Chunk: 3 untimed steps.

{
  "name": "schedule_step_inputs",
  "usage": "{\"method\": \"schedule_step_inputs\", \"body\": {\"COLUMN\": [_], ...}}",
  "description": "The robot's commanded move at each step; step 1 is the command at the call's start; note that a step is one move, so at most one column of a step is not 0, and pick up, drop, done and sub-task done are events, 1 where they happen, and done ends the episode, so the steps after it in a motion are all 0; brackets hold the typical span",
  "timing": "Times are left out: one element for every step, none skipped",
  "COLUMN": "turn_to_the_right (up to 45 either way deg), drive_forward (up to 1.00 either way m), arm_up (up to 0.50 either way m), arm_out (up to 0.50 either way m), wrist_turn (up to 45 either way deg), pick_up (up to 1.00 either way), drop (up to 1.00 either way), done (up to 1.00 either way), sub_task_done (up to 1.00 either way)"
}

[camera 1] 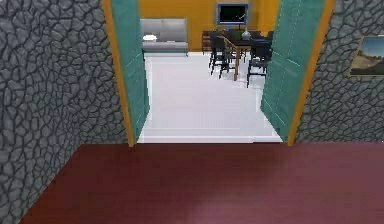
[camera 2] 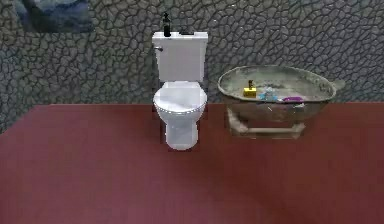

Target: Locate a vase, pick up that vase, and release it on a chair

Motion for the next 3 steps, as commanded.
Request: {"method": "schedule_step_inputs", "body": {"turn_to_the_right": [0.0, 0.0, 0.0], "drive_forward": [1.00, 1.00, 1.00], "arm_up": [0.00, 0.00, 0.00], "arm_out": [0.00, 0.00, 0.00], "wrist_turn": [0.0, 0.0, 0.0], "pick_up": [0.00, 0.00, 0.00], "drop": [0.00, 0.00, 0.00], "done": [0.00, 0.00, 0.00], "sub_task_done": [0.00, 0.00, 0.00]}}
